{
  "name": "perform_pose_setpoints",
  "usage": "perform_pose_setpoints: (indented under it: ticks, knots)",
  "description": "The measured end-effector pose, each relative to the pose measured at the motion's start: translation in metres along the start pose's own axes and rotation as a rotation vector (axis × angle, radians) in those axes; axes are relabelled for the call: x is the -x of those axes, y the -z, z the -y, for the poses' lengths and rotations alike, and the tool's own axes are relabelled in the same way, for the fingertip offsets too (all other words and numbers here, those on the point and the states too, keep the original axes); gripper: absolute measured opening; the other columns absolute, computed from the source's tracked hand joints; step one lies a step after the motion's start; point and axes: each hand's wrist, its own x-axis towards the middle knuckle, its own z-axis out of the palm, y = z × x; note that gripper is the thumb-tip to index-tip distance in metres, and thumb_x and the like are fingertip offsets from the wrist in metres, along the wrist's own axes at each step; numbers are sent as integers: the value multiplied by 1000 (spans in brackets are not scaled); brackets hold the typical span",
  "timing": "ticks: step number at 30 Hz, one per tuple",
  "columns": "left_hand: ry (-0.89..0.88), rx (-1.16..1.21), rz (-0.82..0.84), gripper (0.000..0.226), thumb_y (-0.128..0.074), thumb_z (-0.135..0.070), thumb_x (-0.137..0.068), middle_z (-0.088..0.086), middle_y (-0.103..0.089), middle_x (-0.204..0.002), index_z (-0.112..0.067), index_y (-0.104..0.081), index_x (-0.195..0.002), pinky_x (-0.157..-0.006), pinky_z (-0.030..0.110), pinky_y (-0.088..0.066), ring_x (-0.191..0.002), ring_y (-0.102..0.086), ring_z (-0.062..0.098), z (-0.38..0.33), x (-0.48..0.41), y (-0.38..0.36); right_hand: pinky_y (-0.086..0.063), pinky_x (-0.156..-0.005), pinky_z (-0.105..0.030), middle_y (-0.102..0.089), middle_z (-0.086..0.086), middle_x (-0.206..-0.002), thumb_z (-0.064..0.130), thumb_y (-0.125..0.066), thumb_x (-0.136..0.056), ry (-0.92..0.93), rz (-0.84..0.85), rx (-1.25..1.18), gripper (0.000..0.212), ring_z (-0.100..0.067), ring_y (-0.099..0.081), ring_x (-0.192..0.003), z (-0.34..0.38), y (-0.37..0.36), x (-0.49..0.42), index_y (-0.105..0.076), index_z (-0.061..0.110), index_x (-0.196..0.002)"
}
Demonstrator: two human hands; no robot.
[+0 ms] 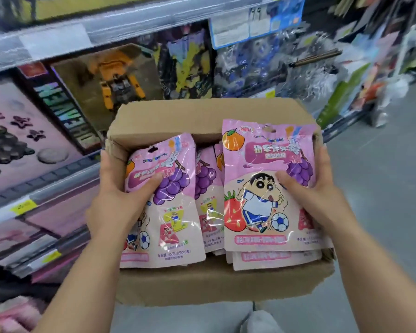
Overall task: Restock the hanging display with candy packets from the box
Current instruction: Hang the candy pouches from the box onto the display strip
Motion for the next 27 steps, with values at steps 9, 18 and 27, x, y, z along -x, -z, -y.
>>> perform_pose_setpoints:
  ticks: [9,18,27]
  knots:
    - [-264,-36,157,109,-64,-77,-61,8,-56,-137,-53,0,-146,-98,45,-39,-125,-52,36,-150,27,-99,-44,-92,-37,-51,22,-115,76,-66,-58,-149,-305,-38,108,-23,-58,-114,-46,143,-9,2,56,-140]
    - [-470,-11,257,113,-50,-84,-49,14,-52,-140,-54,1,-146,-99,51,-36,-126,-49,42,-298,110,-209,-41,-92,-35,-45,40,-110,68,-70,-62,-164,-524,-84,104,-17,-57,-111,-92,319,-26,0,61,-138]
    - [-631,-13,348,116,-39,-90,-46,14,-56,-136,-50,0,-148,-89,45,-41,-120,-53,42,-406,152,-300,-42,-95,-35,-55,17,-121,59,-71,-69,-208,-680,-76,103,-23,-57,-118,-128,423,-50,-1,51,-144]
